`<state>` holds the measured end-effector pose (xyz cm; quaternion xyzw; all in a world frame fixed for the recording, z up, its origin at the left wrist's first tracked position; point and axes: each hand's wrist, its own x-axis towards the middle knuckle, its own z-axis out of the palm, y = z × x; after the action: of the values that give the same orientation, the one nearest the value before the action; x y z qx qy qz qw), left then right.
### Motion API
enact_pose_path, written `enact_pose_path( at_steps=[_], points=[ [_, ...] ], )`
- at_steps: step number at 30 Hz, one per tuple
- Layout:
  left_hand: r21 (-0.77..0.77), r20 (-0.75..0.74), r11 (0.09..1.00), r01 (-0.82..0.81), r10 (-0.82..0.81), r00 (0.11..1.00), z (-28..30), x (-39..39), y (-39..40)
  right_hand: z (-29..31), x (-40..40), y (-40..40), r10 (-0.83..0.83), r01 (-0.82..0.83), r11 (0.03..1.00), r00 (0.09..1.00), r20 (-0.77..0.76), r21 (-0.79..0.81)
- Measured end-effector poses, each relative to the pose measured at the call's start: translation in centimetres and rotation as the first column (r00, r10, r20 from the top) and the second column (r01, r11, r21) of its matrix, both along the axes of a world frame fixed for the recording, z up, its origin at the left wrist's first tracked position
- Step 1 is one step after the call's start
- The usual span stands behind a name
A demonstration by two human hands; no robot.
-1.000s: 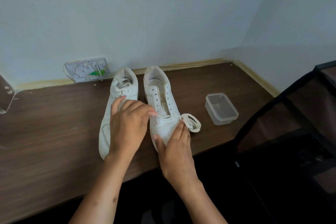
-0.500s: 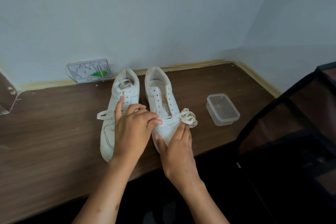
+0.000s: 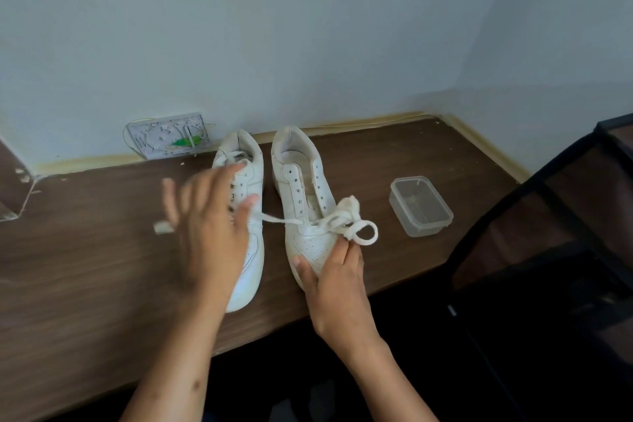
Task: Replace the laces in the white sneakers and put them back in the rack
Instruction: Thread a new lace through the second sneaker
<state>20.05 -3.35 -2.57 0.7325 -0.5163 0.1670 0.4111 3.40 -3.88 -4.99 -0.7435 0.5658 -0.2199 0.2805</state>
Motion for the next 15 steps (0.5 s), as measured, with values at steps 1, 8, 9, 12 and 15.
enact_pose_path(
  at_steps=[1, 8, 9, 12, 15],
  points=[
    [0.045, 0.051, 0.994, 0.095, -0.097, 0.994, -0.3, -0.7, -0.3, 0.0, 0.0, 0.0, -0.001, 0.001, 1.000, 1.000, 0.001, 0.004],
    [0.111, 0.124, 0.964, 0.242, -0.255, 0.959, -1.2, -3.1, -1.3, -0.2, 0.1, -0.2, -0.012, 0.012, 1.000, 1.000, -0.005, -0.010],
    [0.074, 0.166, 0.972, 0.225, -0.234, 0.958, -0.9, -2.9, -1.3, -0.3, 0.1, -0.2, -0.017, 0.017, 1.000, 1.000, 0.005, -0.008],
    [-0.153, 0.162, 0.988, 0.029, -0.004, 0.987, 0.5, -1.4, -0.6, -0.2, 0.0, 0.1, -0.007, 0.005, 0.999, 0.999, 0.035, 0.046],
    [-0.194, 0.030, 0.973, -0.125, 0.133, 0.991, 1.0, 0.2, 0.1, -0.1, -0.2, 0.0, -0.009, 0.005, 0.997, 0.999, 0.051, 0.071]
  ],
)
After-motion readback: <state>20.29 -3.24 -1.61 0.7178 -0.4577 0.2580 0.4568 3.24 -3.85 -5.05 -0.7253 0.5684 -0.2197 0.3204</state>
